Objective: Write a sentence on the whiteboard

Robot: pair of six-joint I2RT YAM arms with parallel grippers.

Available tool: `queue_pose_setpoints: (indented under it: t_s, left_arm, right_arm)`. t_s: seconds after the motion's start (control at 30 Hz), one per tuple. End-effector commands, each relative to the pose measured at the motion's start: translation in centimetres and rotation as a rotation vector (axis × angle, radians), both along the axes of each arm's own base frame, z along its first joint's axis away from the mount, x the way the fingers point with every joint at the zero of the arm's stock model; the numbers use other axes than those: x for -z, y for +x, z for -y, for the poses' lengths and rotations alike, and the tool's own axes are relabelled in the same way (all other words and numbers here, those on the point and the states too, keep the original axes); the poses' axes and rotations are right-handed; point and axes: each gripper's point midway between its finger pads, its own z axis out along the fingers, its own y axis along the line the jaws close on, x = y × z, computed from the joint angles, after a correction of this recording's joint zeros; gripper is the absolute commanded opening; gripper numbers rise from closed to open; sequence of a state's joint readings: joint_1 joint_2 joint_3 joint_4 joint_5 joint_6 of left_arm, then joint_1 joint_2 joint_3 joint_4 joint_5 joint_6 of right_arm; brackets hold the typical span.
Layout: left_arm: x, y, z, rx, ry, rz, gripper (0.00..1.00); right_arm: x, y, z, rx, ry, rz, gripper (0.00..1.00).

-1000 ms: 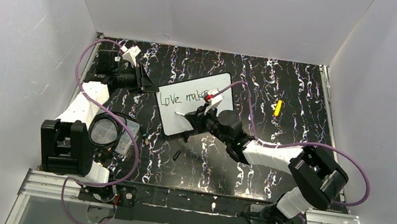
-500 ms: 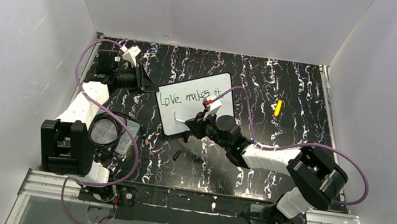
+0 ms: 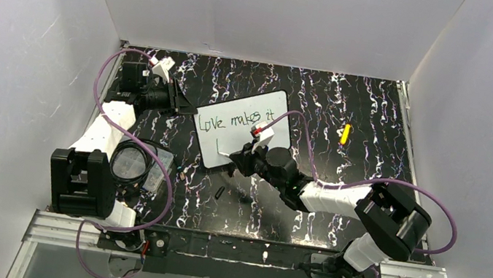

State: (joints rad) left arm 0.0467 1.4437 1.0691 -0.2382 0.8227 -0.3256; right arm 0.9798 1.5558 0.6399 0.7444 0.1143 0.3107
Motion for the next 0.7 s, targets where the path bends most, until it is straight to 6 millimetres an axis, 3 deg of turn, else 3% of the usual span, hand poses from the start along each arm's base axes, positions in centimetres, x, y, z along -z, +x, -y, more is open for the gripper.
queue_pose_setpoints:
  t_s: [0.0,0.23,0.67]
  left_arm:
    - [-1.4,-0.2,0.5,0.022,-0.018,0.025,0.19]
    - [-1.5,-0.2,0.5,0.022,-0.018,0.027,0.19]
    - [-1.5,-0.3,0.5,0.023,-0.018,0.027,0.19]
  right_arm:
    - [-2.4,1.4,-0.1,0.067,0.075,0.063,0.01]
    - [-2.8,1.7,0.5,0.099,0.078,0.080,0.01]
    - [-0.7,0.8,2.3,0.116,0.007,0.047,0.01]
